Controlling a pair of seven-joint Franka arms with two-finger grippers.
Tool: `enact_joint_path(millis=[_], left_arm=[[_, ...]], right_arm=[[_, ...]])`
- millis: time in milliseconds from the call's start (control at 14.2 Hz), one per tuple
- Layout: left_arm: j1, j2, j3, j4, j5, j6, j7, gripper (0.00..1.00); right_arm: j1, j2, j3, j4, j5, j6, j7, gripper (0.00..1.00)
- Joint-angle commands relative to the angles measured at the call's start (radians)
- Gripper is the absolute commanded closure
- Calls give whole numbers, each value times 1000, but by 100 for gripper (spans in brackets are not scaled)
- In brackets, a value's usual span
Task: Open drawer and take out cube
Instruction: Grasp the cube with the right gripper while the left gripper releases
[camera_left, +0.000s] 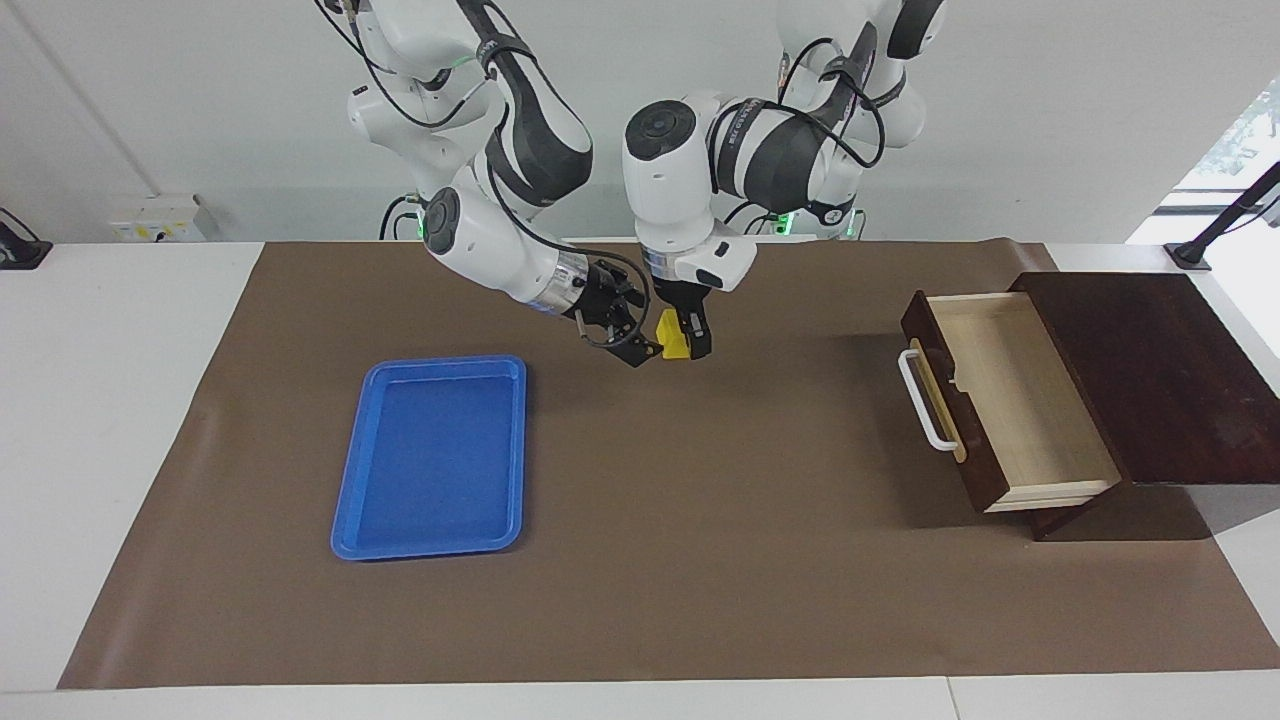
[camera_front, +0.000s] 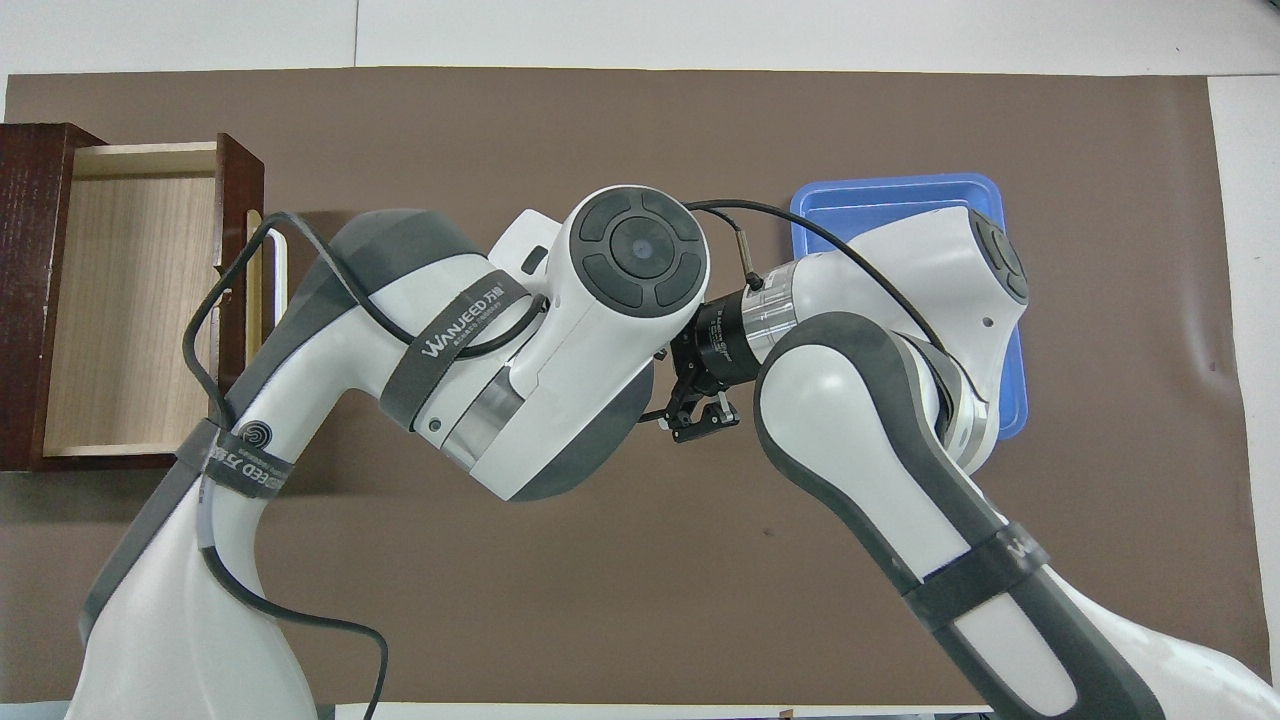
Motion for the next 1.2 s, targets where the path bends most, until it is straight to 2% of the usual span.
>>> enact_joint_path(millis=[0, 493, 845, 1127], left_arm=[[-13, 3, 0, 5, 6, 0, -15, 100], [-14, 2, 0, -4, 6, 0, -15, 100], [-13, 2, 0, -3, 6, 0, -15, 100], [-13, 2, 0, -3, 4, 0, -15, 100]], right_arm=[[23, 39, -2, 42, 27, 14, 24, 0], [-20, 62, -8, 125, -7, -27, 27, 0], [32, 63, -6, 93, -6, 37, 30, 0], [35, 63, -6, 90, -7, 34, 30, 0]])
